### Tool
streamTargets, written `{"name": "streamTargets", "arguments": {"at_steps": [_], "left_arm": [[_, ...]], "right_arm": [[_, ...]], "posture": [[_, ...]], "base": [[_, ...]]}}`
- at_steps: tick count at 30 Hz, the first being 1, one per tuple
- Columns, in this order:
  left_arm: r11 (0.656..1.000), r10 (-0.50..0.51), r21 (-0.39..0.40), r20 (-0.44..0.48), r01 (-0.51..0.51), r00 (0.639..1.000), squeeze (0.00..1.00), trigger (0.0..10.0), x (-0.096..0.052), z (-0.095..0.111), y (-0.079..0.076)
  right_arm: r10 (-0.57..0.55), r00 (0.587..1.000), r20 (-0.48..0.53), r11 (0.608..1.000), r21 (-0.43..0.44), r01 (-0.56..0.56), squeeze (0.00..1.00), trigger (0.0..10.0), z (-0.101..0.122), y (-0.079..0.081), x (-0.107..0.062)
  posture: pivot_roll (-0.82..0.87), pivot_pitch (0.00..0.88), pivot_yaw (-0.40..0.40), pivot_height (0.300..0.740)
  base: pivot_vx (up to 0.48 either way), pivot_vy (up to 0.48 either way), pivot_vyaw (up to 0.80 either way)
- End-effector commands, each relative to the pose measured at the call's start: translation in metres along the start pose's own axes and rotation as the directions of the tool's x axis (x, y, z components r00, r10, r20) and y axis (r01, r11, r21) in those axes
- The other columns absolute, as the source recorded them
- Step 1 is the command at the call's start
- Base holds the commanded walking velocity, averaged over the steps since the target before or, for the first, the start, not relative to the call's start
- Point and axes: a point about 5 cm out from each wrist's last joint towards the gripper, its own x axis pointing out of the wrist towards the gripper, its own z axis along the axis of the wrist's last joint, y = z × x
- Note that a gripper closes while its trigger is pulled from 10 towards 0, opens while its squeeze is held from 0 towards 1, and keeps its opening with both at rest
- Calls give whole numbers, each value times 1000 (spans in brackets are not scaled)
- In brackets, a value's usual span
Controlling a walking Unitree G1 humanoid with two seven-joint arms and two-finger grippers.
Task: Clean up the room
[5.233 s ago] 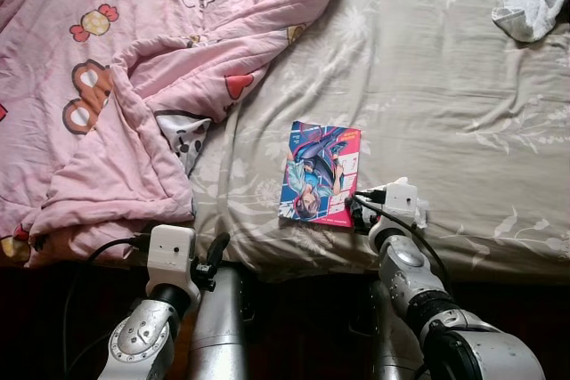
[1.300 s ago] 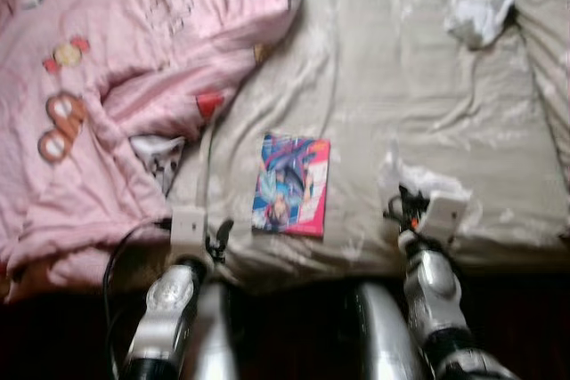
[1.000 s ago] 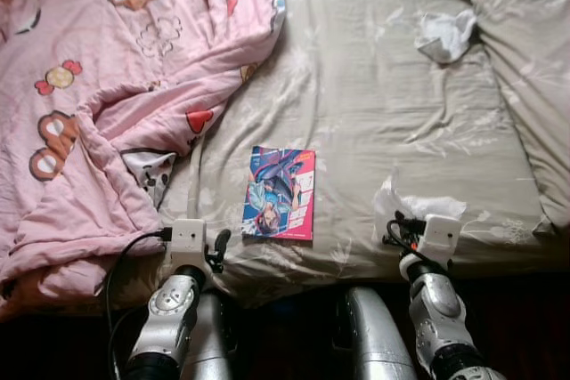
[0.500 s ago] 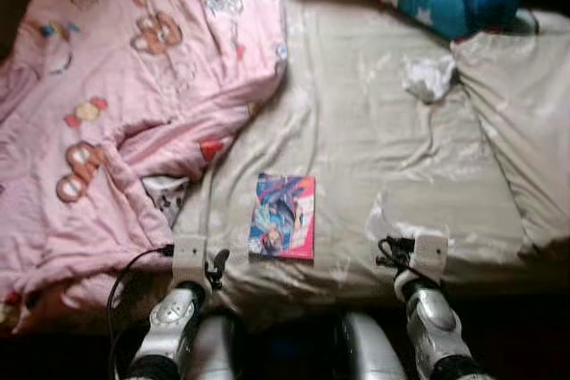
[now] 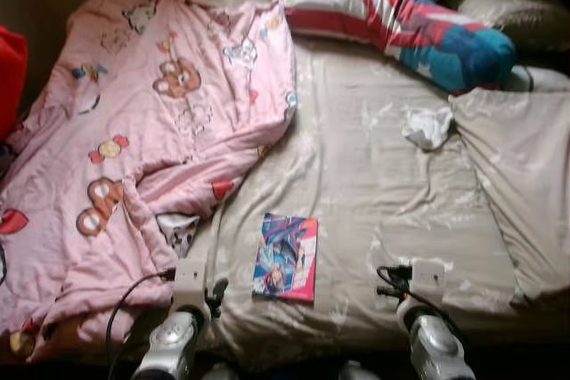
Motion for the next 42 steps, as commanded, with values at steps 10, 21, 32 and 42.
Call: {"name": "streamTargets", "arguments": {"at_steps": [10, 21, 32, 42], "left_arm": [[998, 56, -13, -238, -61, 970, 0, 10000, -18, -52, 7], [998, 56, 1, -288, -58, 956, 0, 10000, -24, -65, 8], [998, 61, 13, -311, -60, 948, 0, 10000, -29, -73, 9], [999, 54, 12, -320, -53, 946, 0, 10000, -31, -76, 8]], "right_arm": [[-65, 976, -210, 997, -47, 57, 0, 10000, -49, -16, -20], [-50, 954, -296, 991, -135, 9, 0, 10000, -75, -19, -34], [-72, 942, -328, 991, -129, 31, 0, 10000, -86, -40, -46], [-64, 940, -335, 992, -125, 23, 0, 10000, -89, -36, -47]], "posture": [[-30, 178, -12, 740], [-31, 216, -3, 740], [-31, 233, -3, 740], [-33, 240, -9, 740]], "base": [[0, 0, 0], [0, 0, 134], [0, 0, 644], [0, 0, 0]]}}
